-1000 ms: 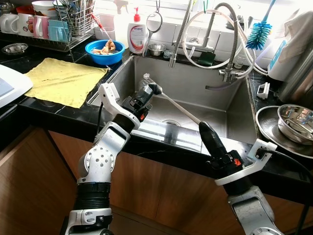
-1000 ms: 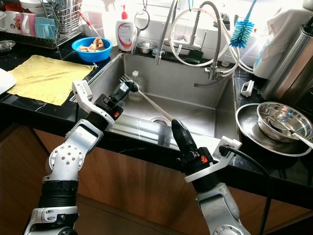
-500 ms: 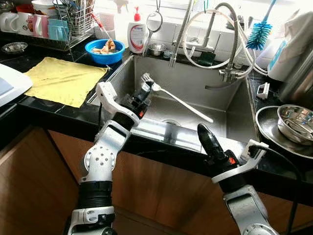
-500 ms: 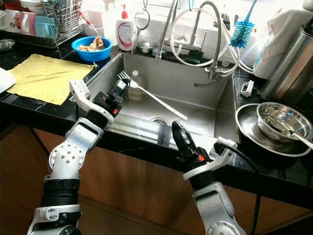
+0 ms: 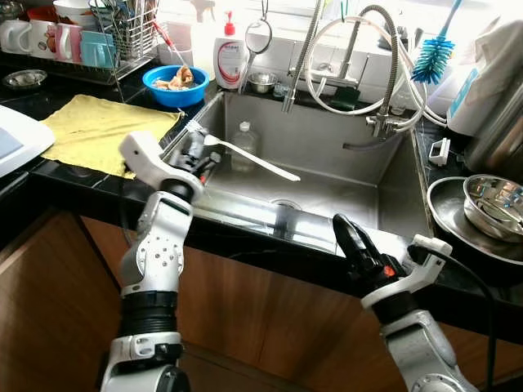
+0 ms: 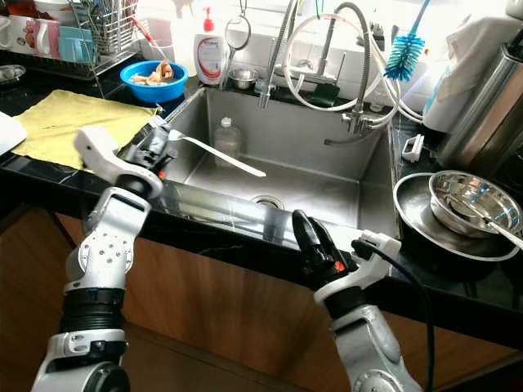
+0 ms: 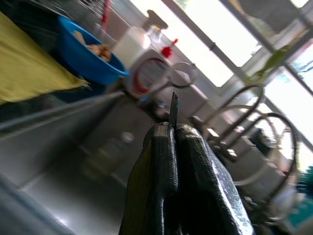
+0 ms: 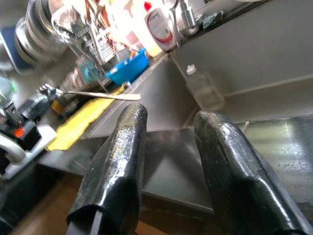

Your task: Kitchen organization

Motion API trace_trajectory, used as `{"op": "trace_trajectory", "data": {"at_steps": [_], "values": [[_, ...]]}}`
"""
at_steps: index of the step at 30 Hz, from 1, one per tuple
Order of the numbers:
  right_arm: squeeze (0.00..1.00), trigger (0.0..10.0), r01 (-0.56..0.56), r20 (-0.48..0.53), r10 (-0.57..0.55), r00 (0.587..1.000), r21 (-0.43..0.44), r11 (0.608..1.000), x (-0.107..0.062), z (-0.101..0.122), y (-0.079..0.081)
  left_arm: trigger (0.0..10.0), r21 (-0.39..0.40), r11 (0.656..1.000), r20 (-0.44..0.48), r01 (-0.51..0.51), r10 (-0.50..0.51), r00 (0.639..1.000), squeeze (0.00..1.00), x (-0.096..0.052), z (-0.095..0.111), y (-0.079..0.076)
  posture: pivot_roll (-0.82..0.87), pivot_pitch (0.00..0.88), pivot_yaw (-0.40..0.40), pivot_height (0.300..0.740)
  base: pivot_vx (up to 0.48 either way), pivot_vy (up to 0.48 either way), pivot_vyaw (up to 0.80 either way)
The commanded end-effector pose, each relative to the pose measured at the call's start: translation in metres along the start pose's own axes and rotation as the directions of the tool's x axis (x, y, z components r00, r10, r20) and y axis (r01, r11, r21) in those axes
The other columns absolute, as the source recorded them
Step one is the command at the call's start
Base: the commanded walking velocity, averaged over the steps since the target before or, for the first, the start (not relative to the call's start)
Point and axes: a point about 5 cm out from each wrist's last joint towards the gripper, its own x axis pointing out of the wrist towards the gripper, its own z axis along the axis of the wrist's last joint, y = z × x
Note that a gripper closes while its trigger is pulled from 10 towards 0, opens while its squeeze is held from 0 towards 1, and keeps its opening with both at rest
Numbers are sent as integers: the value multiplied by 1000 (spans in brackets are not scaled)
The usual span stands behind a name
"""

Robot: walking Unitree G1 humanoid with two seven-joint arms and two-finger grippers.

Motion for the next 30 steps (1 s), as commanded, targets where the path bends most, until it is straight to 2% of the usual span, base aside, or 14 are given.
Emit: {"op": "trace_trajectory", "data": {"at_steps": [1, 2, 3, 7, 12, 19, 25, 27, 28, 30], "values": [[0, 10000, 15, -4, -15, 1000, -32, 999, 1, 0, 0, 10000, 71, 997, 3, -6, 6, 1000, 0, 1, -4, -4, 61, 0, -80, 740, 0, 0, 0], [0, 10000, 26, 8, -26, 1000, -48, 998, 1, 2, 0, 10000, 110, 994, 17, -14, 13, 1000, 0, 1, -4, -3, 61, 0, -78, 740, 0, 0, 0], [0, 10000, 26, 8, -26, 1000, -48, 998, 1, 2, 0, 10000, 110, 994, 17, -14, 13, 1000, 0, 1, -4, -3, 61, 0, -78, 740, 0, 0, 0], [0, 10000, 25, 8, -24, 1000, -183, 983, 2, 11, 6, 10000, 233, 973, 24, 2, -8, 1000, 0, 0, -13, -2, 59, 0, -76, 740, 0, 0, 0], [0, 10000, 32, 41, -24, 999, -221, 975, 4, 19, 10, 10000, 389, 921, 69, 15, -45, 997, 0, -2, -16, -10, 53, 0, -74, 740, 0, 0, 0], [0, 10000, 30, 46, -19, 999, -249, 968, 6, 18, 14, 10000, 425, 905, 78, 18, -56, 995, 0, 1, -24, -17, 58, 0, -72, 740, 0, 0, 0], [0, 10000, 62, 72, -40, 997, -336, 940, 7, 21, 17, 10000, 507, 856, 59, 104, -155, 986, 0, 11, -36, -35, 53, 0, -69, 740, 0, 0, 0], [0, 10000, 93, 107, -57, 993, -370, 924, 6, 25, 18, 10000, 543, 827, 51, 147, -207, 977, 0, 14, -40, -44, 46, 0, -67, 740, 0, 0, 0], [0, 10000, 93, 107, -57, 993, -370, 924, 6, 25, 18, 10000, 543, 827, 51, 147, -207, 977, 0, 14, -40, -44, 46, 0, -67, 740, 0, 0, 0], [0, 10000, 136, 147, -82, 986, -401, 906, 5, 30, 17, 10000, 577, 791, 19, 204, -262, 965, 0, 17, -48, -53, 35, 0, -61, 740, 0, 0, 0]]}}
